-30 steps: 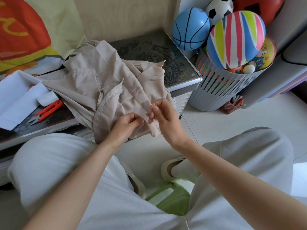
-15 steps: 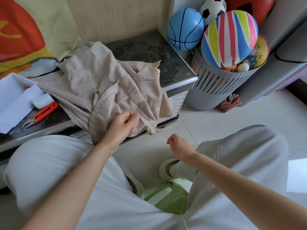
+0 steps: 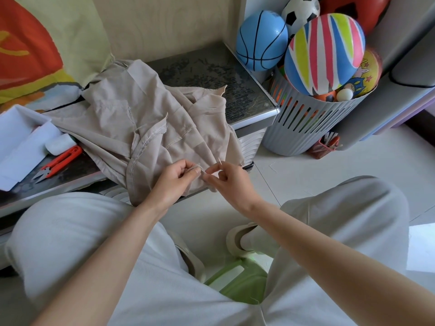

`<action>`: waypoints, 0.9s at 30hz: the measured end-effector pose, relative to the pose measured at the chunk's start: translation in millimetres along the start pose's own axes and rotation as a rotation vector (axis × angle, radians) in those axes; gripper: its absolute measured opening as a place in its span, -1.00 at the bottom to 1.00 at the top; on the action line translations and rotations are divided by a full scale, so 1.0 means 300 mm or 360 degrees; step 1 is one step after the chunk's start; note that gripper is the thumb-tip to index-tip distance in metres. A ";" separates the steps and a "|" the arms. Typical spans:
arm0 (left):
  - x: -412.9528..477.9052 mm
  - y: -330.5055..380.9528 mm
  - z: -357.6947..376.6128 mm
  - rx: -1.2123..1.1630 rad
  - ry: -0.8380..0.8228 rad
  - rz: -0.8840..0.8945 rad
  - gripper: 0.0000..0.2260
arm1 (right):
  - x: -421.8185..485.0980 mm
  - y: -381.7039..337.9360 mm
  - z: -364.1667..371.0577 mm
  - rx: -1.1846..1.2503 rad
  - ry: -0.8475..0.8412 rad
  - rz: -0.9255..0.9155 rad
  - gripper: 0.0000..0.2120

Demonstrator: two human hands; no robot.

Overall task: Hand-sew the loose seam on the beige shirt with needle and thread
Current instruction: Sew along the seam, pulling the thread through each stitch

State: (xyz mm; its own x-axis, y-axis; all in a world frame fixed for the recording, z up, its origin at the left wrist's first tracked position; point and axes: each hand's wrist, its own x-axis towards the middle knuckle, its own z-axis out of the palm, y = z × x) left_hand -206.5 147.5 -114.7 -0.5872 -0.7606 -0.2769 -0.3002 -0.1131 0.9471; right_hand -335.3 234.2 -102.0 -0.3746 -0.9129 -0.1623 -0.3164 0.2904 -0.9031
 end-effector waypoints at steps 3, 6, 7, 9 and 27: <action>0.000 0.000 -0.001 -0.0007 -0.0011 -0.0003 -0.90 | -0.002 -0.005 0.006 -0.0091 0.0029 -0.0029 -0.87; 0.000 0.000 0.000 0.0011 0.0004 0.0007 -0.89 | -0.012 -0.008 -0.004 -0.0108 0.0062 -0.0029 -0.85; 0.001 0.001 0.000 0.0019 0.0013 0.0011 -0.88 | -0.016 -0.011 -0.009 -0.0103 0.0069 -0.0032 -0.85; 0.002 0.003 -0.001 0.0021 0.0026 0.0017 -0.88 | -0.024 -0.018 -0.018 -0.0069 0.0095 -0.0060 -0.84; 0.011 0.005 -0.003 -0.0013 0.0210 0.0026 -0.86 | -0.114 0.131 -0.014 -0.0714 -0.0533 -0.0113 -0.90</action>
State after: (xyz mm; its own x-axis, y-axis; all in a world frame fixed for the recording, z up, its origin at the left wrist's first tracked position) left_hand -208.2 144.4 -114.1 -0.4878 -0.8397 -0.2385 -0.2850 -0.1051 0.9528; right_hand -338.6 278.0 -130.2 -0.0649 -0.9545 -0.2910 -0.6978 0.2519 -0.6706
